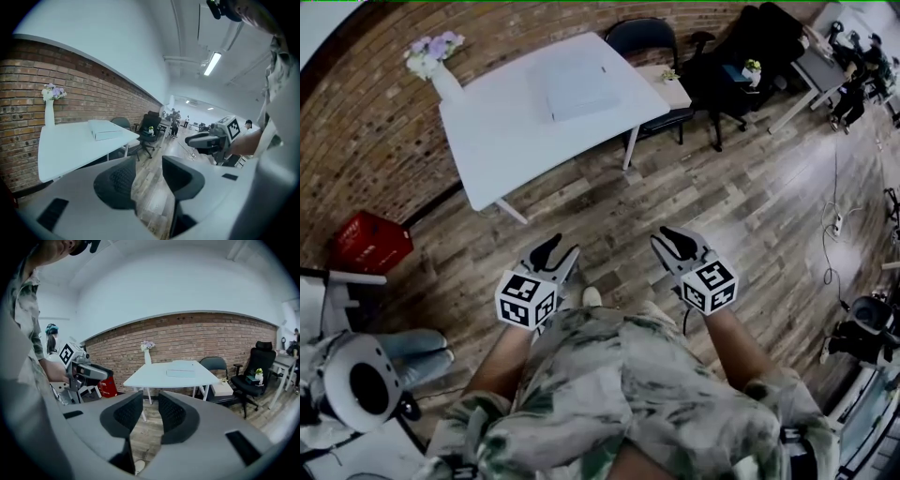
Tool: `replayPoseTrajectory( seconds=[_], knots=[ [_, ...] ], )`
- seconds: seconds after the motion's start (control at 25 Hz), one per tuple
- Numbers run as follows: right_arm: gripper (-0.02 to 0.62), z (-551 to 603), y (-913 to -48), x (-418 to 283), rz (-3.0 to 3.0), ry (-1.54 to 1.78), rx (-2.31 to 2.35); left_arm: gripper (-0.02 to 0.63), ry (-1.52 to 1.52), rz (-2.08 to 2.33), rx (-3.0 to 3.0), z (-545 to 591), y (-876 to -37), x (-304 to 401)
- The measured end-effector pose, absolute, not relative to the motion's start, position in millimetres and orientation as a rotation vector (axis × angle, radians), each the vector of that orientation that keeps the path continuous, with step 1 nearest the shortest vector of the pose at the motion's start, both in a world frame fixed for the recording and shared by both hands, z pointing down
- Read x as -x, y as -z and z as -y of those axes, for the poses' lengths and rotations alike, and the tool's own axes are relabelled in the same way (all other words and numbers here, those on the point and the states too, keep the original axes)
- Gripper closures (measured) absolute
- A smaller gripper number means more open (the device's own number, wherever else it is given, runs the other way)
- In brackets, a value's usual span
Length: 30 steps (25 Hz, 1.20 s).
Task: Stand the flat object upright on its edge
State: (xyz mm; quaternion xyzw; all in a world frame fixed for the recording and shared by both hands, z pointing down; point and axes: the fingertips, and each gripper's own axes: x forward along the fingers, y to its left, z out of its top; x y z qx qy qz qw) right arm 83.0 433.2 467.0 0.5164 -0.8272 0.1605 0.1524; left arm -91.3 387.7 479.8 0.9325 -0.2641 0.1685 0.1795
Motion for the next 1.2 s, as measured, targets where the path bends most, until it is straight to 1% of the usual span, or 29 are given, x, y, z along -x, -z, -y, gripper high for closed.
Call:
replayPoseTrajectory(
  seconds=[0.24,0.52,0.88,1.2],
  knots=[
    [0.477,-396,-469,-82,2.35,-0.477,-1.513,0.434,-0.466,0.707,-2.634,-347,-485,86],
    [0.476,-342,-484,-112,2.327,-0.445,-1.472,0.434,-0.479,0.724,-2.607,-297,-501,59],
    [0.476,-220,-479,-174,2.417,-0.432,-1.331,0.434,-0.503,0.852,-2.546,-202,-495,-7],
    [0.476,-129,-483,-225,2.502,-0.506,-1.207,0.434,-0.518,0.981,-2.478,-121,-488,-56]
  ],
)
